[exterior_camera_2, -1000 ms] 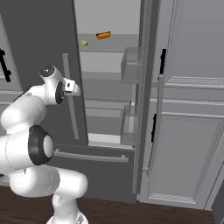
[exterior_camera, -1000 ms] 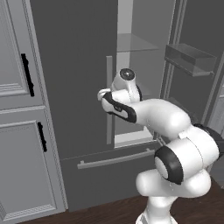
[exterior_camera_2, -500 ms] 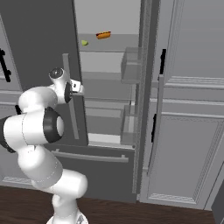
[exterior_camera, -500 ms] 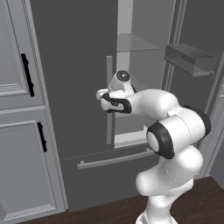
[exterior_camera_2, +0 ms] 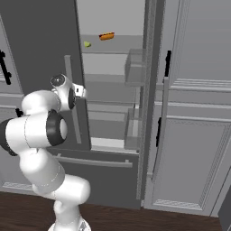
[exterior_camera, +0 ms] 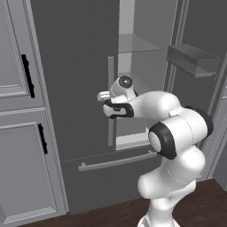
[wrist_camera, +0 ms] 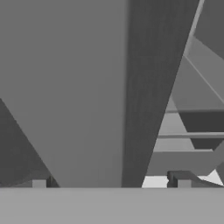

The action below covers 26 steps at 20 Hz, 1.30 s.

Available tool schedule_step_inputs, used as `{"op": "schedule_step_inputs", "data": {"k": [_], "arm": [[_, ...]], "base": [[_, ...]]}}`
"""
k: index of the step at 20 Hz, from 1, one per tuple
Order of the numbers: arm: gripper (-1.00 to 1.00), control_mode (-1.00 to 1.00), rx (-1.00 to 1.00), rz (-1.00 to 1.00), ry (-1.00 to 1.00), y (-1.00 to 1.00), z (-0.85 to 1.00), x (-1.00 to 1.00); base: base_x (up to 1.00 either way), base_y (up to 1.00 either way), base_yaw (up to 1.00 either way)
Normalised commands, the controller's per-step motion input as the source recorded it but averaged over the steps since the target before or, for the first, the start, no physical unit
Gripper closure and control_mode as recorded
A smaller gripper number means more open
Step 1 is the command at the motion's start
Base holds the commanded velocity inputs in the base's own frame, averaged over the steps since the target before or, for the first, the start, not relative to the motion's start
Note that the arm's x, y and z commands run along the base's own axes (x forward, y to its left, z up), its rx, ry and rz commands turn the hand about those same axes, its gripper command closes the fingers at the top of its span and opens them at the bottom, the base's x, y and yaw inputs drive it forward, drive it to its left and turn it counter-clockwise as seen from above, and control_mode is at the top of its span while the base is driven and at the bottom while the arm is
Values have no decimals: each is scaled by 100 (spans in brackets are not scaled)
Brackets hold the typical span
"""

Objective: Grab a lemon wedge from the fridge and one ice cube from the ice bowl, and put them in the glass of lemonade.

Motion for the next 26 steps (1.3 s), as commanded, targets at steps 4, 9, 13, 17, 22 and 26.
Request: {"op": "schedule_step_inputs", "data": {"k": [4, 9, 13, 17, 22, 26], "arm": [[-100, -100, 0, 0, -2, 5, -1, 45], [100, -100, 0, 0, 2, 8, 0, 27], [100, -100, 0, 0, 4, 13, 0, 19], [100, -100, 0, 0, 0, 30, 0, 8], [100, -100, 0, 0, 0, 52, 14, -3], [100, -100, 0, 0, -2, 80, 44, -35]], "base": [[0, 0, 0], [0, 0, 0], [0, 0, 0], [0, 0, 0], [0, 0, 0], [0, 0, 0]]}}
